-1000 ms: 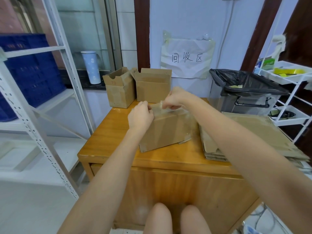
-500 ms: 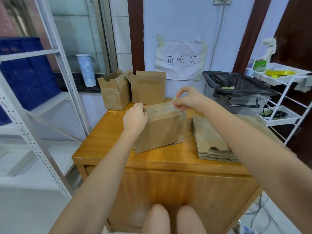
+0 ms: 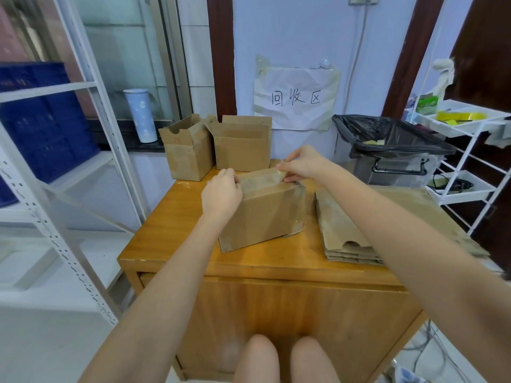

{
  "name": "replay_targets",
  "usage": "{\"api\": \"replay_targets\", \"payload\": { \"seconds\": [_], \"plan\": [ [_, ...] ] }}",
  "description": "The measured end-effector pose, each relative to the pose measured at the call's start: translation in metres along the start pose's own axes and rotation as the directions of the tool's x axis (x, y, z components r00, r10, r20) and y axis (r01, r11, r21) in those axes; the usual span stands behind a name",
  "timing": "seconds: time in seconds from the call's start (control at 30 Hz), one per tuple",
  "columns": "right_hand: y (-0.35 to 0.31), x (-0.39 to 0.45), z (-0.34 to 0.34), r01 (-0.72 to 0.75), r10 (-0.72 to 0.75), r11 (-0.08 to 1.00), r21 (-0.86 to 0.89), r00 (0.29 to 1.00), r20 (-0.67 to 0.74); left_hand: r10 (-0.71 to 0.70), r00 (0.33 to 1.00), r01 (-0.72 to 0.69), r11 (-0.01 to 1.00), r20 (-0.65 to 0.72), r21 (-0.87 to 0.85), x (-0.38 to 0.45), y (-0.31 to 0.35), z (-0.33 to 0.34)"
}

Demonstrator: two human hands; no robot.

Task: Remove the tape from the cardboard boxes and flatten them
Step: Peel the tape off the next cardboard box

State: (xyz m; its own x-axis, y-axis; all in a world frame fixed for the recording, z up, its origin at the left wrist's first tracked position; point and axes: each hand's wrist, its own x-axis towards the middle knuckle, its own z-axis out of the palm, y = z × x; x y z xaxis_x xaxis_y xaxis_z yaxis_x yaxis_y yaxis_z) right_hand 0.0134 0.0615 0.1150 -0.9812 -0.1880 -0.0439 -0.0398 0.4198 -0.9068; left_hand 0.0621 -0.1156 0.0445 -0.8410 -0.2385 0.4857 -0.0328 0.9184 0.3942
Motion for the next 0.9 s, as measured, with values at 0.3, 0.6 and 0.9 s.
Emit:
{"api": "replay_targets", "payload": {
  "seconds": [0.3,0.6,0.9],
  "plan": [
    [0.002,0.003,0.008,0.055,-0.059,0.994,-0.1,0.997,-0.047,0.007,1.0,-0.007,1.0,-0.01,0.013,0.0,0.0,-0.001],
    [0.003,0.008,0.012,0.157,-0.171,0.967,-0.203,0.984,-0.055,0.058,0.998,-0.058,0.997,-0.006,0.046,0.001,-0.004,-0.003],
    [0.004,0.003,0.005,0.116,-0.101,0.933,-0.342,0.993,0.061,0.08,0.997,-0.08,0.994,0.006,0.078,0.002,0.0,-0.002]
  ]
}}
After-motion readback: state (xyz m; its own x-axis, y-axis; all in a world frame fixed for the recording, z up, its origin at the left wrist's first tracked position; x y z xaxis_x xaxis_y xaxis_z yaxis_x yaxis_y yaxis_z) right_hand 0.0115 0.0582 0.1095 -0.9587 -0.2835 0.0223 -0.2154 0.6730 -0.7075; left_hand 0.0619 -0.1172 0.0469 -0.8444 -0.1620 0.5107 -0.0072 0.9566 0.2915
